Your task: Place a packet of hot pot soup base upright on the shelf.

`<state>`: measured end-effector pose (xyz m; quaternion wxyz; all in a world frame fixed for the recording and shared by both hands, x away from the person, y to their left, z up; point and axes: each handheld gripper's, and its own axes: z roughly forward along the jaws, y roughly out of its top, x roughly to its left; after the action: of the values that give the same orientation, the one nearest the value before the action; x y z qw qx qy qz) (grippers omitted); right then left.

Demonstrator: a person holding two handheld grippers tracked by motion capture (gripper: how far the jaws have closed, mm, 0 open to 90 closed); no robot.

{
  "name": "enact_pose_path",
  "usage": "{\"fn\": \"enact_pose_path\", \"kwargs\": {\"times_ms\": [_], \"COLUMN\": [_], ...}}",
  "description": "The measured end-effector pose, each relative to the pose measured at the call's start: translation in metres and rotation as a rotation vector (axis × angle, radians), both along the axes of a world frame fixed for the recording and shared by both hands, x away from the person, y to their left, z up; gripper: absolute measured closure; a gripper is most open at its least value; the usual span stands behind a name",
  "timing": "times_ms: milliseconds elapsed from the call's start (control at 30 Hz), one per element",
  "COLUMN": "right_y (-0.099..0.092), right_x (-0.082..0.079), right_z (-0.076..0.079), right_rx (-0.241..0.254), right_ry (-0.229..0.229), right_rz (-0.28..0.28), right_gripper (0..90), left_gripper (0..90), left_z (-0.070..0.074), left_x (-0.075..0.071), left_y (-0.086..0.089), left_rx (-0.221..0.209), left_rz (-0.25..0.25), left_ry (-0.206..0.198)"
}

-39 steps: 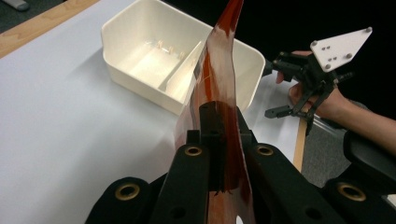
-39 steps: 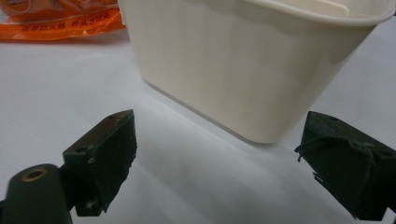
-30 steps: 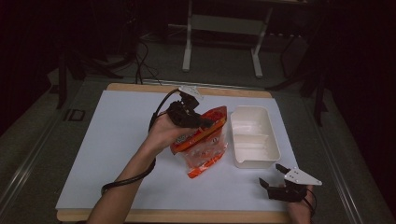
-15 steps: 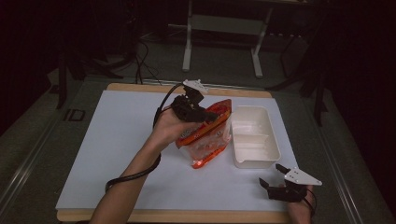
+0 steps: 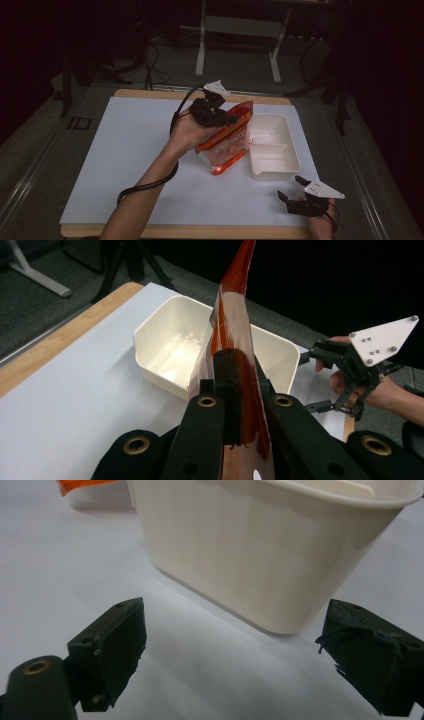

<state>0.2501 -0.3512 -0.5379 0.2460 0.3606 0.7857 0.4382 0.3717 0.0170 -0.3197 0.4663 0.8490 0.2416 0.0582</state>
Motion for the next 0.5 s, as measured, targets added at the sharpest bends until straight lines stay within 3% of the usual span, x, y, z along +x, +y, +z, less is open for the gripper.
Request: {"fn": "enact_pose_path", "kwargs": {"times_ms": [500], "right_y": [0.000], "right_x": [0.000], "right_z": [0.000], "right_rx": [0.003], "right_ry": [-0.002], "right_rz": [0.000], "right_gripper": [10.7], "left_gripper": [90.0], "left_z": [0.012], "left_x": [0.005], "left_y": [-0.009], "left_rx": [0.000], "left_rz": [0.044], "left_ry": [-0.066]}}
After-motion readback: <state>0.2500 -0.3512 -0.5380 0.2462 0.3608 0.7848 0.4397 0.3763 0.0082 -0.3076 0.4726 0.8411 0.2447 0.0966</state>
